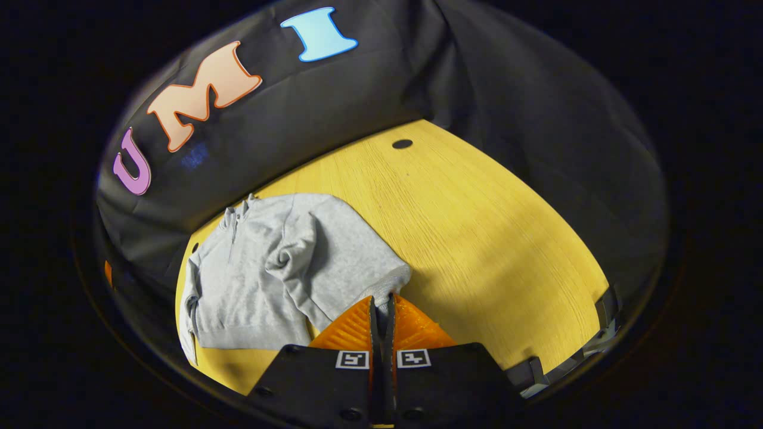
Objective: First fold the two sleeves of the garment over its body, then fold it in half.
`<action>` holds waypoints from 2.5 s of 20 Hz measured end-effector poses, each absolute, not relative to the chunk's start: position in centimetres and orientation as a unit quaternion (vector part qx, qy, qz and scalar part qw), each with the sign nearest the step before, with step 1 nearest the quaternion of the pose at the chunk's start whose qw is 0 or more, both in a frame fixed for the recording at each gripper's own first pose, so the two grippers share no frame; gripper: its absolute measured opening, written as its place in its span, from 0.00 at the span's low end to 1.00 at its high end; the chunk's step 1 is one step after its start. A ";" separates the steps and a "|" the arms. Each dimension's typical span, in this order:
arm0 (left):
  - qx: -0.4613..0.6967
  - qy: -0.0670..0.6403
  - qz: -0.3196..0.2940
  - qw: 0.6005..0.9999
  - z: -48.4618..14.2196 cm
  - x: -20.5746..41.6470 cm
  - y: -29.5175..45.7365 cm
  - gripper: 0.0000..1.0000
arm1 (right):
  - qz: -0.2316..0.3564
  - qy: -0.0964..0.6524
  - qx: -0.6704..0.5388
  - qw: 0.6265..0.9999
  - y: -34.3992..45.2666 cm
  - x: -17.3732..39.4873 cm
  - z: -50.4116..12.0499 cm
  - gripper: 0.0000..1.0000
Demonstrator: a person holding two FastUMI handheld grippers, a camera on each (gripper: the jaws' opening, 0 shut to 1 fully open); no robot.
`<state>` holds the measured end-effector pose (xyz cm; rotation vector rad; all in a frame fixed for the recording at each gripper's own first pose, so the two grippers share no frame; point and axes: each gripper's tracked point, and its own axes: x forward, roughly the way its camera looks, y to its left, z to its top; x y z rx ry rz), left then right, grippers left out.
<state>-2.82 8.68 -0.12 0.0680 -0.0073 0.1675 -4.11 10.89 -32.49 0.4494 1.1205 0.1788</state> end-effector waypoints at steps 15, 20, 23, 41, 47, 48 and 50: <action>0.028 0.007 0.164 0.986 -0.9 -5.0 19.3 0.95 | 0.156 0.436 0.190 0.865 24.0 6.9 -23.1 0.02; 0.025 0.018 0.188 0.982 -1.8 -6.2 22.5 0.94 | 0.205 0.429 0.179 0.861 31.7 7.4 -21.6 0.03; 0.023 0.024 0.201 0.979 -2.2 -7.0 24.3 0.95 | 0.246 0.420 0.163 0.858 37.3 6.8 -20.4 0.03; 0.020 0.065 0.292 0.954 -5.5 -12.9 34.8 0.95 | 0.387 0.459 0.105 0.793 63.1 -0.8 -21.7 0.03; 0.016 0.090 0.295 0.951 -8.2 -13.5 36.0 0.95 | 0.391 0.501 0.157 0.756 65.4 -3.1 -21.8 0.16; 0.015 0.095 0.294 0.951 -8.9 -13.4 36.1 0.95 | 0.396 0.491 0.182 0.754 66.0 -3.0 -20.4 0.36; 0.010 0.110 0.285 0.952 -10.6 -13.5 36.0 0.95 | 0.397 0.467 0.203 0.764 66.0 -2.6 -19.3 0.75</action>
